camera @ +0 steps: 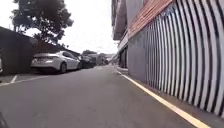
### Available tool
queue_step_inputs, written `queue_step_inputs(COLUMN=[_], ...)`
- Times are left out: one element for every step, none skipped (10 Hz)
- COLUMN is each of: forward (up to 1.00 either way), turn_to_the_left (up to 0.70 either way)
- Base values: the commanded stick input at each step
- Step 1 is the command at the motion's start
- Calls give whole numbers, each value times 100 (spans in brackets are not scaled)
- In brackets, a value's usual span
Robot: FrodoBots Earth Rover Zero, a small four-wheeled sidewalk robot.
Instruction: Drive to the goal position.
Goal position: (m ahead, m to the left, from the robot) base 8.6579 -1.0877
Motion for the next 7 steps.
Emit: queue_step_inputs(forward=[45, 45, 45, 45, 45, 45, 45], turn_to_the_left=[0, 0, 0, 0, 0, 0, 0])
